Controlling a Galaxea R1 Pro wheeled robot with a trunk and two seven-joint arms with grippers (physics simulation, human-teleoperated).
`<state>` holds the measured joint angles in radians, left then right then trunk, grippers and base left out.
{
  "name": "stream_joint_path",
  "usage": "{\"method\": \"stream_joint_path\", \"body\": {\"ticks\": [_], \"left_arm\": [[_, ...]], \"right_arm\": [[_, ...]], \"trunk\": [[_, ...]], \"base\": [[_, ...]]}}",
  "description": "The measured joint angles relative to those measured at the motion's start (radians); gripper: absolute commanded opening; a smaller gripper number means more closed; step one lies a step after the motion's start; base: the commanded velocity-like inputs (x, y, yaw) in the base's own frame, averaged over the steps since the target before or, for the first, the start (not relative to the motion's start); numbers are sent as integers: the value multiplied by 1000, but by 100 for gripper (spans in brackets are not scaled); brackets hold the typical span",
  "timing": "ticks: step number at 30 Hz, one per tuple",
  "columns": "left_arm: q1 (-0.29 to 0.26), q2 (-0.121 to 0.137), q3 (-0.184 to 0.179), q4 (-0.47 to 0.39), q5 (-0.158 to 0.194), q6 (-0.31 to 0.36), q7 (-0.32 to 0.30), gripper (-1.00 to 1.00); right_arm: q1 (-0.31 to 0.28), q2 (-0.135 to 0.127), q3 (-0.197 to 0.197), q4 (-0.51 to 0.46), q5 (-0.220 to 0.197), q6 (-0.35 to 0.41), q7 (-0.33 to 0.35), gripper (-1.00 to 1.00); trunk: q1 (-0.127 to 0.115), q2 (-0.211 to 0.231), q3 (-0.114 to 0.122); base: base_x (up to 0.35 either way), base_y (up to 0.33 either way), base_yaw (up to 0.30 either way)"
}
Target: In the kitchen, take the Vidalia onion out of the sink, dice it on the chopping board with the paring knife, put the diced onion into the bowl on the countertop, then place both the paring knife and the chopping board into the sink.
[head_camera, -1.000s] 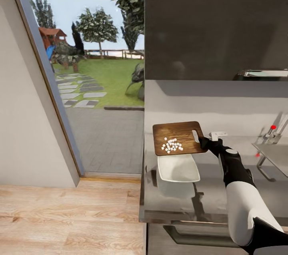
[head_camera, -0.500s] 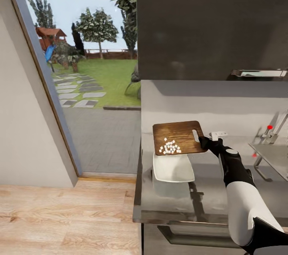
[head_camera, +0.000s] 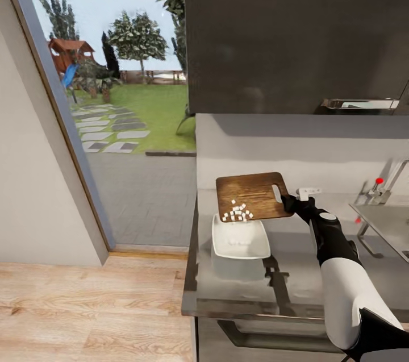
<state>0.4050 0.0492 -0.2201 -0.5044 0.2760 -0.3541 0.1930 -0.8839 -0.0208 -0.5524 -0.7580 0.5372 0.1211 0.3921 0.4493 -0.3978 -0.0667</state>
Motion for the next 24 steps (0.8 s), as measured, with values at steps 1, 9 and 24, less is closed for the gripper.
{"method": "stream_joint_path", "body": {"ticks": [1, 9, 24], "left_arm": [[0, 0, 0, 0, 0, 0, 0, 100], [0, 0, 0, 0, 0, 0, 0, 100], [0, 0, 0, 1, 0, 0, 0, 100]], "right_arm": [[0, 0, 0, 2, 0, 0, 0, -100], [0, 0, -1, 13, -1, -32, 0, -100], [0, -29, -2, 55, 0, -97, -19, -100]], "trunk": [[0, 0, 0], [0, 0, 0], [0, 0, 0]], "base": [[0, 0, 0], [0, 0, 0], [0, 0, 0]]}}
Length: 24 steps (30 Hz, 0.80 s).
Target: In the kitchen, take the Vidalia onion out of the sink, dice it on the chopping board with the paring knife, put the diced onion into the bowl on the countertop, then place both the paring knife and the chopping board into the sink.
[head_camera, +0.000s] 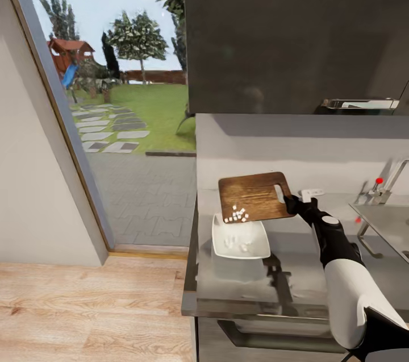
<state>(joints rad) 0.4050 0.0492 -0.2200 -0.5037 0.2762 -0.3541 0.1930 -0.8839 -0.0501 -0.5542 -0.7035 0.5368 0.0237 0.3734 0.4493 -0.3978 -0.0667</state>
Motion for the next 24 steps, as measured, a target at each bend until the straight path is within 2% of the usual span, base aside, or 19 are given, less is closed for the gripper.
{"method": "stream_joint_path", "body": {"ticks": [9, 13, 24], "left_arm": [[0, 0, 0, 0, 1, 0, 0, 100], [0, 0, 0, 1, 1, 0, 0, 100], [0, 0, 0, 1, 1, 0, 0, 100]], "right_arm": [[0, -4, 1, 4, -1, -6, 0, -100], [0, -4, 2, 6, -3, -40, 1, -100], [0, -6, 2, 8, -4, -72, 1, -100]], "trunk": [[0, 0, 0], [0, 0, 0], [0, 0, 0]], "base": [[0, 0, 0], [0, 0, 0], [0, 0, 0]]}}
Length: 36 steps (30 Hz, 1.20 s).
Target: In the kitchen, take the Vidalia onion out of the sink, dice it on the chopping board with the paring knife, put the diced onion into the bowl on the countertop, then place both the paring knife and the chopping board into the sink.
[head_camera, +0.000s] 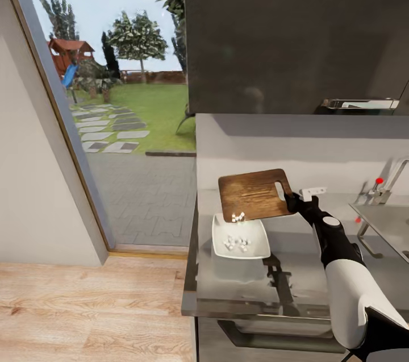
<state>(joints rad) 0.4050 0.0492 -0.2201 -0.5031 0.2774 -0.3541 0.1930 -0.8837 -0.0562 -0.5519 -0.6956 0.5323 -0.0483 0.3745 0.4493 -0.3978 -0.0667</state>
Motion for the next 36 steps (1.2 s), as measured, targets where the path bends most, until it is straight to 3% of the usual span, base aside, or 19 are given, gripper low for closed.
{"method": "stream_joint_path", "body": {"ticks": [25, 28, 32, 36], "left_arm": [[0, 0, 0, 0, 0, 0, 0, 100], [0, 0, 0, 0, 0, 0, 0, 100], [0, 0, 0, 0, 0, 0, 0, 100], [0, 0, 0, 0, 0, 0, 0, 100]], "right_arm": [[0, 0, -1, 16, -1, -16, -1, -100], [0, 2, -2, 11, -2, 33, 1, -100], [0, 3, -4, 4, -2, 179, 13, -100], [0, 4, -4, 1, -4, 204, 16, -100]], "trunk": [[0, 0, 0], [0, 0, 0], [0, 0, 0], [0, 0, 0]], "base": [[0, 0, 0], [-86, 0, 0], [-170, 0, 0], [-211, -2, 0]]}}
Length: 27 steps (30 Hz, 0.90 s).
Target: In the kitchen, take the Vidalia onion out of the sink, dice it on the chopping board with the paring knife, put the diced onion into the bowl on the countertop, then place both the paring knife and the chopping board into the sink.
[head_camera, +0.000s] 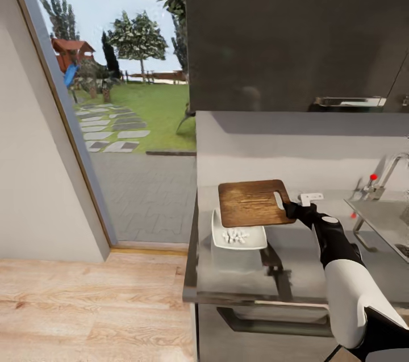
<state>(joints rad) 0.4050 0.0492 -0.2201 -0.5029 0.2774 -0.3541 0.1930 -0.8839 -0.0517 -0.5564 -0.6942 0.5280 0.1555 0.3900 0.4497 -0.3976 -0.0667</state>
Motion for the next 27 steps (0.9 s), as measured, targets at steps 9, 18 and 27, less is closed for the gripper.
{"method": "stream_joint_path", "body": {"ticks": [9, 18, 27], "left_arm": [[0, 0, 0, 0, 0, 0, 0, 100], [0, 0, 0, 0, 0, 1, 0, 100], [0, 0, 0, 0, 0, 1, 0, 100]], "right_arm": [[0, 3, -1, -4, -1, 3, -1, -100], [0, 6, 1, -3, 0, 3, -1, -100], [0, 6, 3, -4, 1, 3, -1, -100]], "trunk": [[0, 0, 0], [0, 0, 0], [0, 0, 1]], "base": [[-57, -180, 0], [0, -303, 0], [0, -304, -54]]}}
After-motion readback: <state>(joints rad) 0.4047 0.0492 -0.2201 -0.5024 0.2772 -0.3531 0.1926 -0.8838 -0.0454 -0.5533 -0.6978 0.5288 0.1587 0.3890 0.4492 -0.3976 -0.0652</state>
